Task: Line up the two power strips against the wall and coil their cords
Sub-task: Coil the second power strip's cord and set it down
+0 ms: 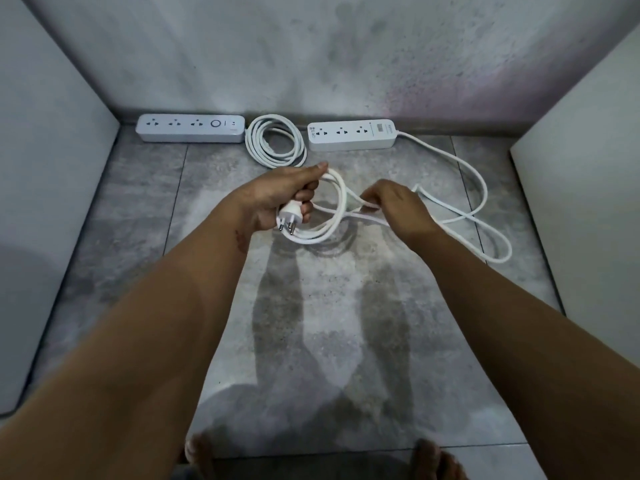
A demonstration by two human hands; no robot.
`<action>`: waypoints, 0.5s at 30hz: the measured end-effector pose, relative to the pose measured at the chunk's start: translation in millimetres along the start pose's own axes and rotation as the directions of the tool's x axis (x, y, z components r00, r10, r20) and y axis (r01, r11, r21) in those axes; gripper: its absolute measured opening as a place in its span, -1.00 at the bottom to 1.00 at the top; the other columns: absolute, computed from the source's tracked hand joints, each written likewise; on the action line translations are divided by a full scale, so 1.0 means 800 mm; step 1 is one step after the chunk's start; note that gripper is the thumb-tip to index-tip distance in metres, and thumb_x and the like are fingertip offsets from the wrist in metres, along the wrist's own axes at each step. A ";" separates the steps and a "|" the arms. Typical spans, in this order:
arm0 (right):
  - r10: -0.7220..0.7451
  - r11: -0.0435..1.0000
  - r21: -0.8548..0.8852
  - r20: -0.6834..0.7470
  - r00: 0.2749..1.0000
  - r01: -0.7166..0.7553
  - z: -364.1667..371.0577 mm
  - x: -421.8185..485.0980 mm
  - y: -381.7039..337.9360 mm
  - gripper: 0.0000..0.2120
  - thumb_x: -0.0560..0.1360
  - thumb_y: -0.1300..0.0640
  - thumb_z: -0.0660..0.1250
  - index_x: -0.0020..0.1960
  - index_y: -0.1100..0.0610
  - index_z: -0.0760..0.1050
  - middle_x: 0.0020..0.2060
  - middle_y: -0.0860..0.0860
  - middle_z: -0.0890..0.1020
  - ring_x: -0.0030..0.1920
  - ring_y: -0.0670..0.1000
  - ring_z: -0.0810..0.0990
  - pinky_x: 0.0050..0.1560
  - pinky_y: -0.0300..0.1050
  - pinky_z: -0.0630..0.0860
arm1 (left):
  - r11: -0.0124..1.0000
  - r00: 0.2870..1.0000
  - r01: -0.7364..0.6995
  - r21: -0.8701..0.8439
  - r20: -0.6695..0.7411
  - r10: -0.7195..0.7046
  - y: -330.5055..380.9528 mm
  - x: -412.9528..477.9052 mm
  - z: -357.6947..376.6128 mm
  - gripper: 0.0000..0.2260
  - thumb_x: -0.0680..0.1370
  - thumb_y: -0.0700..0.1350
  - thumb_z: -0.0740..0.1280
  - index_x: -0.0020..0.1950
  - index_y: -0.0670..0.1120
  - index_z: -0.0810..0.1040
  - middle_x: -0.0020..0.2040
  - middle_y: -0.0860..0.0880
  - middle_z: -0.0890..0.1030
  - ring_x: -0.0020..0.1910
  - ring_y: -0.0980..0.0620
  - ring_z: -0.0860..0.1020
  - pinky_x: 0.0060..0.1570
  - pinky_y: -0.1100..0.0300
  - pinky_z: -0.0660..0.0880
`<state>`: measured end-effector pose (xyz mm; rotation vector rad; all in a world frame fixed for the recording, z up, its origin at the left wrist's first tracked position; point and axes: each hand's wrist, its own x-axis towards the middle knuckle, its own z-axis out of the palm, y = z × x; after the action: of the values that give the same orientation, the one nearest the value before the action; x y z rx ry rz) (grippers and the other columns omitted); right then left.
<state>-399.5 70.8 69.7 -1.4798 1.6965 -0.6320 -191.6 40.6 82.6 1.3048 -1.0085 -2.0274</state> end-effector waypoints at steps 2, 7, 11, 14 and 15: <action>-0.006 0.978 -0.209 0.028 1.000 0.012 -0.002 -0.002 0.016 -0.80 0.56 0.12 0.20 -0.01 0.13 0.59 -0.08 0.03 0.63 -0.02 0.08 0.58 -0.03 -0.08 0.43 | 0.999 1.000 -0.024 -0.046 -0.013 0.023 0.000 -0.003 -0.006 -0.67 0.61 0.06 0.28 -0.30 -0.05 0.35 -0.54 0.05 0.24 -0.57 0.07 0.33 -0.51 0.23 0.44; -0.130 0.853 -0.499 0.079 0.988 0.152 0.003 -0.006 0.032 -0.87 0.47 0.21 0.30 -0.02 0.08 0.57 -0.01 0.03 0.66 0.07 0.13 0.58 0.03 -0.11 0.34 | 0.972 0.992 -0.113 -0.205 -0.076 0.099 0.004 -0.006 -0.019 -0.66 0.60 0.08 0.28 -0.30 -0.04 0.36 -0.55 0.06 0.25 -0.59 0.10 0.34 -0.51 0.26 0.44; -0.041 0.808 -0.582 0.110 0.993 0.098 0.002 -0.002 0.034 -0.86 0.53 0.14 0.23 0.05 -0.03 0.47 0.01 -0.04 0.64 0.07 0.12 0.57 0.18 -0.01 0.29 | 0.851 0.954 -0.274 -0.447 -0.239 0.182 0.014 -0.007 -0.024 -0.63 0.60 0.10 0.27 -0.32 -0.03 0.31 -0.56 0.07 0.27 -0.62 0.13 0.32 -0.55 0.31 0.39; 0.136 0.818 -0.573 0.115 0.984 -0.047 -0.008 -0.002 0.050 -0.87 0.55 0.10 0.19 0.06 -0.09 0.41 0.02 -0.04 0.62 0.00 0.11 0.54 0.18 0.06 0.37 | 0.635 0.909 -0.405 -0.658 -0.367 0.200 0.030 -0.008 -0.036 -0.61 0.60 0.12 0.27 -0.35 -0.04 0.31 -0.57 0.06 0.31 -0.62 0.14 0.34 -0.58 0.32 0.40; 0.177 0.823 -0.562 0.110 0.978 -0.085 -0.011 -0.004 0.056 -0.87 0.55 0.11 0.17 0.02 -0.09 0.42 0.04 -0.03 0.62 -0.02 0.10 0.52 0.19 0.08 0.41 | 0.583 0.899 -0.429 -0.690 -0.390 0.201 0.035 -0.008 -0.041 -0.59 0.60 0.12 0.27 -0.37 -0.04 0.32 -0.56 0.06 0.32 -0.61 0.14 0.34 -0.57 0.31 0.40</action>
<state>-432.5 82.1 39.9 -1.7248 1.9283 0.0805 -157.9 19.4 100.1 0.8045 -0.1472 -1.6172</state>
